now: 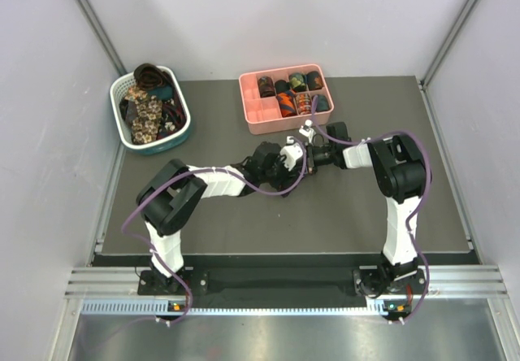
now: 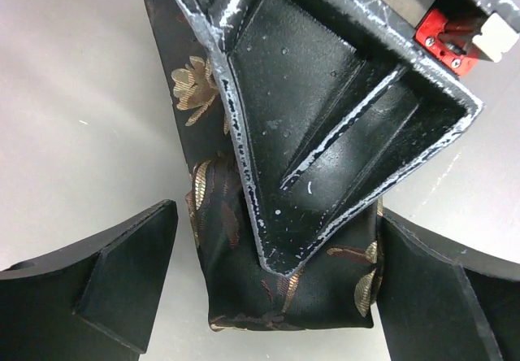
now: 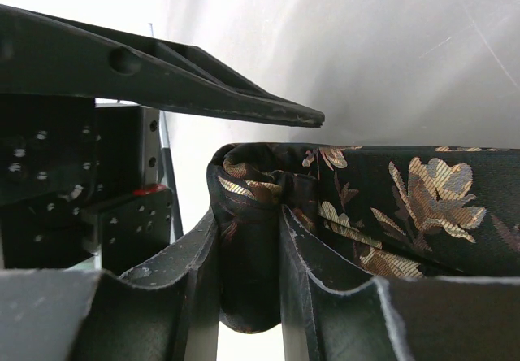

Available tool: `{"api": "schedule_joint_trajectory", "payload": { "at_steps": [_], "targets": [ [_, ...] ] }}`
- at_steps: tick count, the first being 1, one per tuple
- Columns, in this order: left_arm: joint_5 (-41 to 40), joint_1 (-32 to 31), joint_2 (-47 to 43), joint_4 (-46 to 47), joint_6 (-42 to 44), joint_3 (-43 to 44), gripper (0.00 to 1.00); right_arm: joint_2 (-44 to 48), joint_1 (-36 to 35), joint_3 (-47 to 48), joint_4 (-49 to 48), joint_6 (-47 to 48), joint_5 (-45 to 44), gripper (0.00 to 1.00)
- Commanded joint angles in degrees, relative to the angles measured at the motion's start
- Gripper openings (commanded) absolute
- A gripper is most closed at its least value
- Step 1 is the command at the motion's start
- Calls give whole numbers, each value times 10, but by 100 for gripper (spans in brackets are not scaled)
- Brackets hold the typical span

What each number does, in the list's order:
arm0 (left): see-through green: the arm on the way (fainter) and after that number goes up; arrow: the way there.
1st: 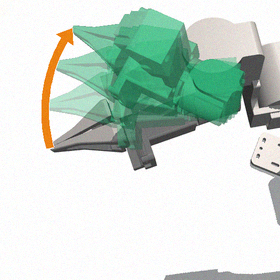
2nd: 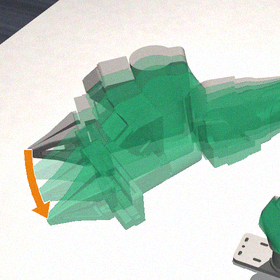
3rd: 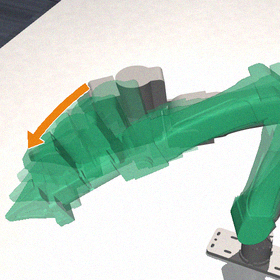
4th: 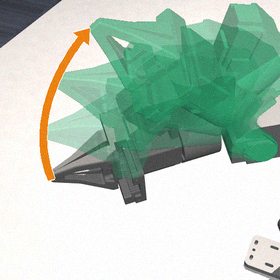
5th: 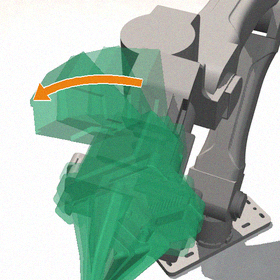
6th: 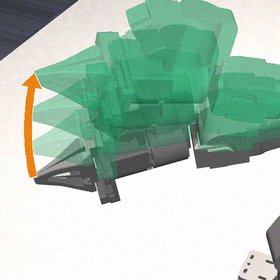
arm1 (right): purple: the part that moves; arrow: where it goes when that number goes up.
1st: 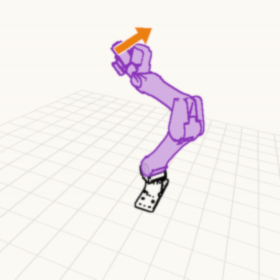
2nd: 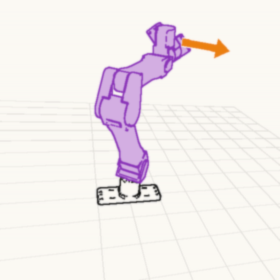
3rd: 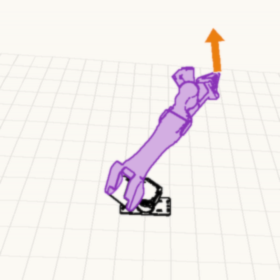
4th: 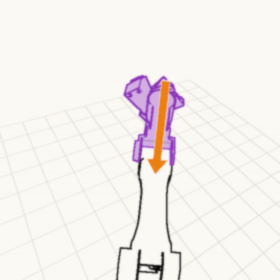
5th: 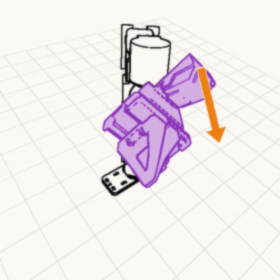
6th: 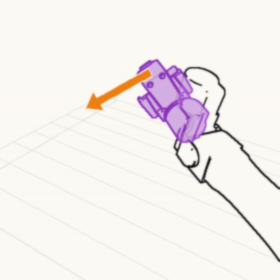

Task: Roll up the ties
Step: Roll the tie

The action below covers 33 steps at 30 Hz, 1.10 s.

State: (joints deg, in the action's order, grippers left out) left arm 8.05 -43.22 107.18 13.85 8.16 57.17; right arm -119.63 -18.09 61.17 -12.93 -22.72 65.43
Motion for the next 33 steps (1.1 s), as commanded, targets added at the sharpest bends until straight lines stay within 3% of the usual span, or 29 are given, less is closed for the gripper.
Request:
{"api": "schedule_joint_trajectory", "payload": {
  "at_steps": [1, 12, 23, 25, 29, 33],
  "targets": [
    [-5, -2, 2, 19, 10, -1, 96, -24, -7, -22, 25, 28, -28, 0],
    [-16, -4, 18, 14, -9, -14, 84, -25, -8, -18, 41, 36, -40, 0],
    [-6, -10, 3, 0, -14, -10, 81, -23, -7, -18, 48, 44, -48, 0],
    [-8, -10, 3, -11, -11, -1, 80, -24, -7, -18, 48, 44, -50, 4],
    [-15, -10, 1, -45, -6, 8, 75, -25, -8, -16, 50, 45, -50, 8],
    [-23, -10, -4, -58, -3, 8, 62, -27, -7, -15, 49, 45, -50, 8]
  ]
}}
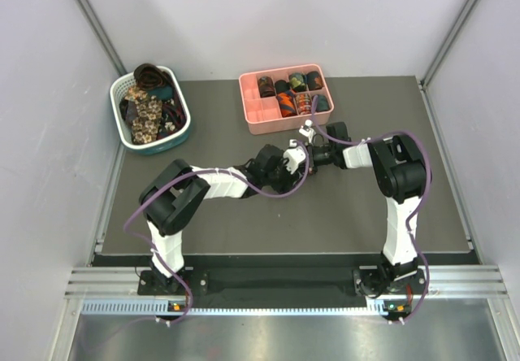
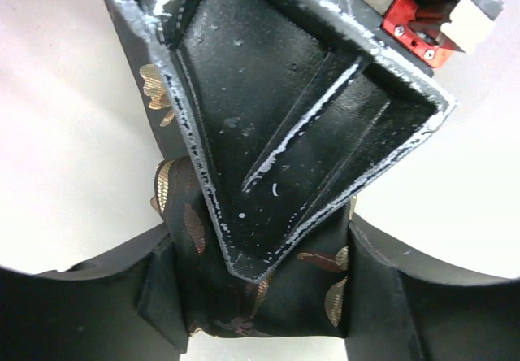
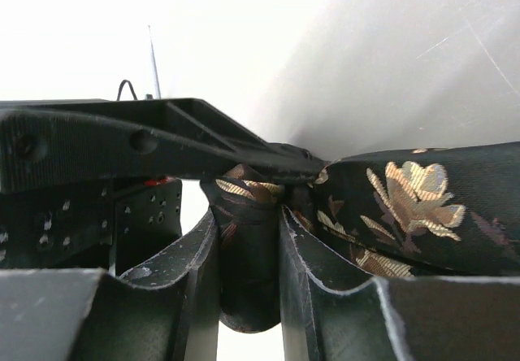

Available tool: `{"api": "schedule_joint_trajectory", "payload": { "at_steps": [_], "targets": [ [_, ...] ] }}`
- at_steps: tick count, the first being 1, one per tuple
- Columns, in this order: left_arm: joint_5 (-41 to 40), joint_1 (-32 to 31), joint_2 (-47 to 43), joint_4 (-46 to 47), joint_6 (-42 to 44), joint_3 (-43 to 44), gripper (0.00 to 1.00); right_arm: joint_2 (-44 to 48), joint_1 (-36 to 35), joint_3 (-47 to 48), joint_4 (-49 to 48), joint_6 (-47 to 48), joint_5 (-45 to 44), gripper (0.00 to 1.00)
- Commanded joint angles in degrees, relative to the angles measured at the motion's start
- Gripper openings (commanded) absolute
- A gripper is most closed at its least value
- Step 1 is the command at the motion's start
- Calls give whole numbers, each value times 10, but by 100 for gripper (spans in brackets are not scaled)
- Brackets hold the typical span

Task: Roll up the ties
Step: Roll the tie

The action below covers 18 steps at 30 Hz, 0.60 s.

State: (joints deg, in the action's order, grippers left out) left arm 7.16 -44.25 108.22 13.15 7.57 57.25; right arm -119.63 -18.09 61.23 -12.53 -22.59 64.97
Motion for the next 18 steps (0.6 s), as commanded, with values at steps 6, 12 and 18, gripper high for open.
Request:
{"api": "schedule_joint_trajectory", "payload": {
  "at_steps": [6, 12, 18],
  "targets": [
    [-14, 0, -18, -63, 6, 14, 53, -24, -7, -16, 46, 44, -46, 17],
    [-11, 0, -19, -69, 1, 3, 46, -17, -6, -19, 45, 45, -49, 28],
    [-21, 0, -23, -80, -7, -1, 43, -11, -7, -23, 47, 45, -52, 54]
  ]
}}
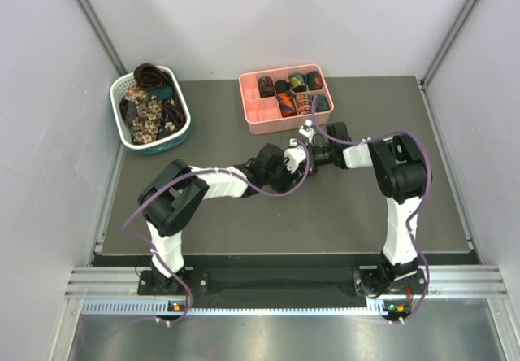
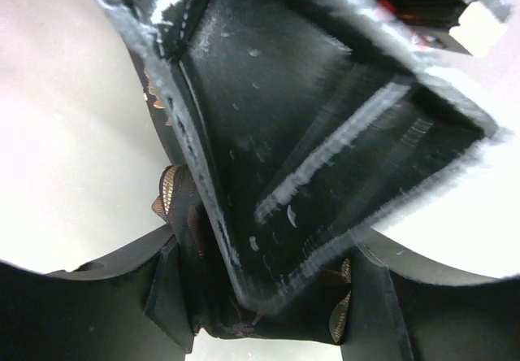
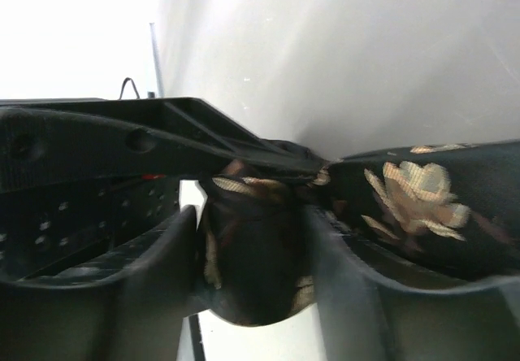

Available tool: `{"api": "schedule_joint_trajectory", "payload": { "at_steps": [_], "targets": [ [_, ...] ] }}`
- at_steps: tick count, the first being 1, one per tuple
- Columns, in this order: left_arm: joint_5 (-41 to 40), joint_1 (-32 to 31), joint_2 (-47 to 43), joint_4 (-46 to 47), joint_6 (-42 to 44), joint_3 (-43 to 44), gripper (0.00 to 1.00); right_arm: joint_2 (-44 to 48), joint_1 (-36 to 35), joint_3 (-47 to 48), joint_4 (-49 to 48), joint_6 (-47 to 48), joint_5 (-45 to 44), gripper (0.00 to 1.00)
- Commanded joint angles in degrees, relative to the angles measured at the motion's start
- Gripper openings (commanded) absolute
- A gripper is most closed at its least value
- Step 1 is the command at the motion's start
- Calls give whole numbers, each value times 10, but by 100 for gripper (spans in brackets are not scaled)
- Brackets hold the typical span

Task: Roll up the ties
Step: Roll the tie

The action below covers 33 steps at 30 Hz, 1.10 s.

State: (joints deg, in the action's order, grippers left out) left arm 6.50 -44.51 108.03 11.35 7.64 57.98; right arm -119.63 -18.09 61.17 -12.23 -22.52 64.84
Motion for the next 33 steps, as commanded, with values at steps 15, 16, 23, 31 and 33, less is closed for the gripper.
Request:
{"api": "schedule_joint_trajectory", "payload": {
  "at_steps": [15, 16, 23, 31, 33],
  "targets": [
    [-23, 3, -22, -70, -17, -2, 48, -13, -15, -24, 65, 57, -63, 27],
    [-22, 3, -24, -68, -22, -2, 52, -18, -16, -20, 66, 56, -62, 24],
    [-8, 3, -35, -48, -34, -9, 69, -18, -18, -18, 68, 57, -60, 12],
    [-3, 3, -92, 12, -33, -55, 77, -23, -18, -16, 71, 58, -65, 8],
    [-11, 3, -95, 30, -25, -66, 78, -24, -19, -15, 70, 58, -64, 4]
  ]
}}
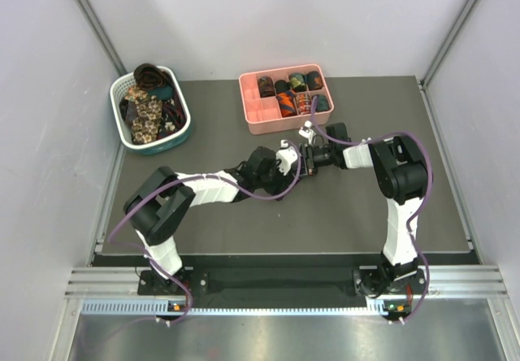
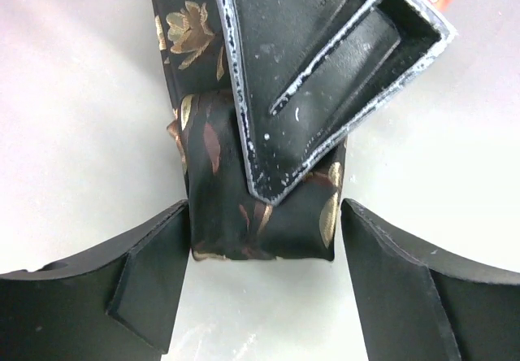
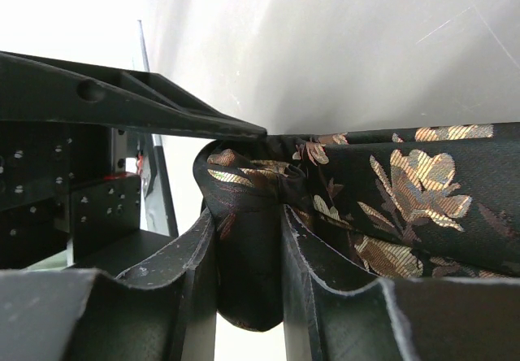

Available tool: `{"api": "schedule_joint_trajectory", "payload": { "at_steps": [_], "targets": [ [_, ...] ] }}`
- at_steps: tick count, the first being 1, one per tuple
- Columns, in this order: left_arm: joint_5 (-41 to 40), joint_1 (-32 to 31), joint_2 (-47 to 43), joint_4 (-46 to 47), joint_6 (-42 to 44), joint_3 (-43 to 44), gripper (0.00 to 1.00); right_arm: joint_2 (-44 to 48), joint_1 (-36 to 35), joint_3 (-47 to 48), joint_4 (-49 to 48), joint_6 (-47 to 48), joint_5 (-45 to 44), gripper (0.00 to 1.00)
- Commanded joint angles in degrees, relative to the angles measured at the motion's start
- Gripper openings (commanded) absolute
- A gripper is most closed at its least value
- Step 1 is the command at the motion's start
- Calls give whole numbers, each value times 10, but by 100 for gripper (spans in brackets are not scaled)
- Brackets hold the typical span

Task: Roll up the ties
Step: Roll the tie

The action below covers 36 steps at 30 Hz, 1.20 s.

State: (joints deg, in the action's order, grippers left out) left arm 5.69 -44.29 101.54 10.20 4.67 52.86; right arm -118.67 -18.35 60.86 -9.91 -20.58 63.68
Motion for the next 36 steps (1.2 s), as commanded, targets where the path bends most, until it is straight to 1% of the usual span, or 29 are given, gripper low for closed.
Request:
{"api": "schedule_joint_trajectory", "payload": {
  "at_steps": [1, 2, 6, 10, 16, 20, 23, 25, 27, 28, 29, 30, 31, 32, 34, 36],
  "targets": [
    [-5, 1, -28, 42, 7, -14, 78, -35, -15, -11, 49, 39, -52, 2],
    [-13, 2, -25, 35, 10, -2, 78, -34, -15, -11, 49, 39, -51, 0],
    [-28, 2, -10, -6, 17, 31, 77, -35, -24, -10, 52, 41, -48, 0],
    [-20, 2, -11, -11, 23, 41, 76, -36, -31, -7, 62, 48, -46, 0],
    [-3, 2, 4, -19, 21, 58, 76, -38, -42, -8, 53, 41, -27, 0],
    [-4, 1, 25, -23, 24, 68, 74, -39, -42, -7, 44, 35, -20, 0],
    [-7, 2, 49, -25, 29, 84, 71, -40, -42, -8, 38, 30, -16, 0],
    [-6, 3, 59, -39, 30, 93, 64, -41, -42, -8, 37, 28, -15, 1],
    [0, 3, 67, -38, 28, 92, 58, -40, -41, -8, 37, 28, -15, 6],
    [1, 3, 68, -37, 27, 89, 52, -39, -41, -8, 36, 28, -15, 8],
    [-1, 3, 67, -37, 27, 84, 49, -39, -41, -8, 36, 27, -16, 9],
    [-3, 3, 67, -38, 25, 81, 47, -40, -41, -7, 37, 26, -15, 14],
    [-5, 3, 66, -42, 24, 80, 43, -39, -40, -7, 37, 27, -16, 17],
    [-6, 2, 65, -46, 23, 75, 41, -38, -40, -7, 37, 26, -17, 17],
    [3, 2, 67, -60, 23, 74, 39, -35, -40, -7, 35, 24, -18, 17],
    [24, 2, 69, -69, 18, 80, 45, -37, -41, -8, 30, 20, -17, 11]
  ]
}}
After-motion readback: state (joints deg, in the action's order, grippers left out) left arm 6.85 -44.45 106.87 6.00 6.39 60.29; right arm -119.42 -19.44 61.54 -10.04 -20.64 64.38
